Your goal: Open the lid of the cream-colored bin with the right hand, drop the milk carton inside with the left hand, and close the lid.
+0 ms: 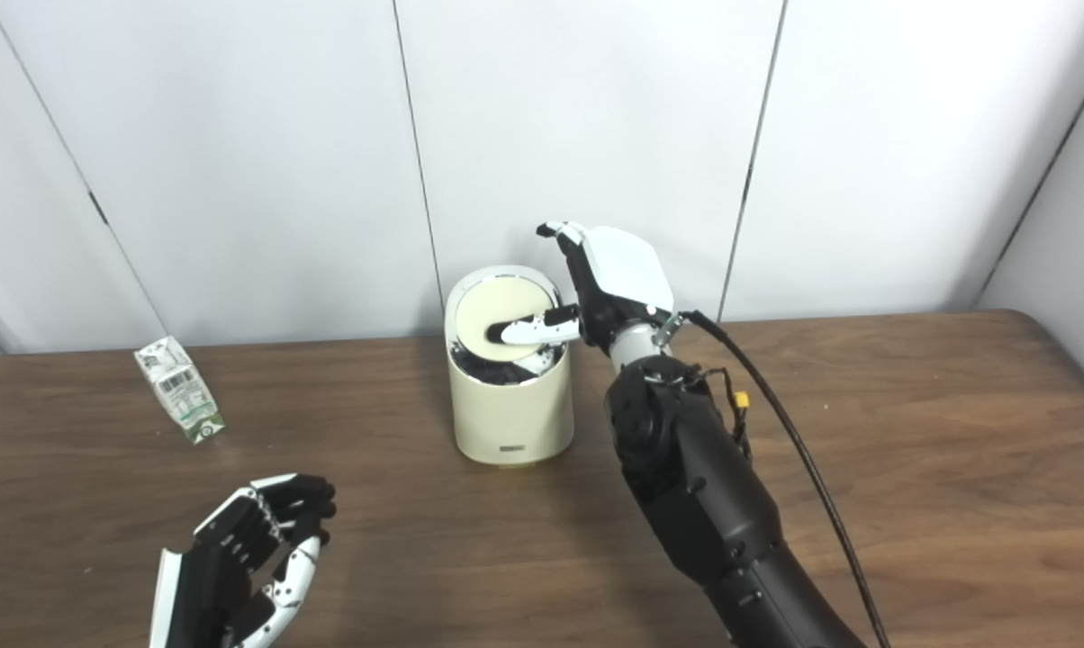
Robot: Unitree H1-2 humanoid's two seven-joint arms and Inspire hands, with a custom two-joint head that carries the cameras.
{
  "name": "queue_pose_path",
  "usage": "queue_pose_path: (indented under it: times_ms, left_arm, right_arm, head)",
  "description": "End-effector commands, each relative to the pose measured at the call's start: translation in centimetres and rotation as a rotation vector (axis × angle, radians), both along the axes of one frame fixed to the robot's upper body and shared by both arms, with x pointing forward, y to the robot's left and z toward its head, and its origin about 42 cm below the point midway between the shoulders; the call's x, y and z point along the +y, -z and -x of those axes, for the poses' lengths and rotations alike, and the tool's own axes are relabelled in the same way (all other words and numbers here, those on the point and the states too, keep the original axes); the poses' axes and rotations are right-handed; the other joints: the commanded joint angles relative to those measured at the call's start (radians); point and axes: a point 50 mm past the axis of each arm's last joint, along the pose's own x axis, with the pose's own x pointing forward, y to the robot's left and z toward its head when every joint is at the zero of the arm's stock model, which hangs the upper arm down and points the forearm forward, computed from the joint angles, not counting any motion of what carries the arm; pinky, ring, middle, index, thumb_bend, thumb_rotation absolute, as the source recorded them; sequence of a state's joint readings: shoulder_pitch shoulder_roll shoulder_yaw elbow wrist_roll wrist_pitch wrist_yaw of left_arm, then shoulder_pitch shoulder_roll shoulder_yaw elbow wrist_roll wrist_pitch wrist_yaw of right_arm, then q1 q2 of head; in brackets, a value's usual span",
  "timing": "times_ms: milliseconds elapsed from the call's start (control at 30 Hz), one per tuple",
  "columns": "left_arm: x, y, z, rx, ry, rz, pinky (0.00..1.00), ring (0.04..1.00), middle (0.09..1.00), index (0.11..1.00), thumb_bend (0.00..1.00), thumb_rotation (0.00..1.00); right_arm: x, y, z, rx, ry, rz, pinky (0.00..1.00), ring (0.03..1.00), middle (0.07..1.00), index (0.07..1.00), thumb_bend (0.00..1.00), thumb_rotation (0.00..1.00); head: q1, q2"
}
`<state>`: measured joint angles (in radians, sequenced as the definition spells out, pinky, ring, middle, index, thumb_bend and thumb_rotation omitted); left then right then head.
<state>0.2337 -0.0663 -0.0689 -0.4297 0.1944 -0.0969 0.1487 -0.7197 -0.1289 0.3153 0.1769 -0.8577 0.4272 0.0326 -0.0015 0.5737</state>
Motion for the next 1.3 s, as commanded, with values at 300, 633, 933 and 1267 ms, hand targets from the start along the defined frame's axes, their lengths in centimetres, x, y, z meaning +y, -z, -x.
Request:
queue_pose_path:
  times_ms: [300,633,933,1267]
  left_arm:
    - [-0.2,-0.5,1.5,-0.022,-0.032,0.005,0.51,0.604,0.626,0.621,0.22,0.05]
    - [-0.1,-0.7,1.6,-0.021,-0.027,0.007,0.51,0.611,0.631,0.624,0.23,0.09]
    - [0.0,-0.5,1.4,-0.024,-0.032,0.004,0.51,0.606,0.628,0.62,0.22,0.07]
    - [0.0,-0.5,1.3,-0.012,-0.014,-0.013,0.51,0.602,0.629,0.622,0.22,0.07]
  right_arm:
    - [-0.3,-0.5,0.0,-0.052,0.021,0.075,0.86,0.901,0.911,0.861,0.98,0.24]
    - [-0.4,-0.2,0.3,-0.051,0.023,0.072,0.86,0.904,0.912,0.863,0.95,0.26]
    - [-0.7,-1.1,0.8,-0.061,0.01,0.031,0.85,0.905,0.913,0.863,0.87,0.55]
    - [-0.6,-3.1,1.7,-0.071,-0.016,-0.023,0.89,0.931,0.934,0.888,0.89,0.92]
  head:
    - [0.007,0.005]
    - [0.006,0.006]
    - [0.0,0.003]
    - [-0.005,-0.003]
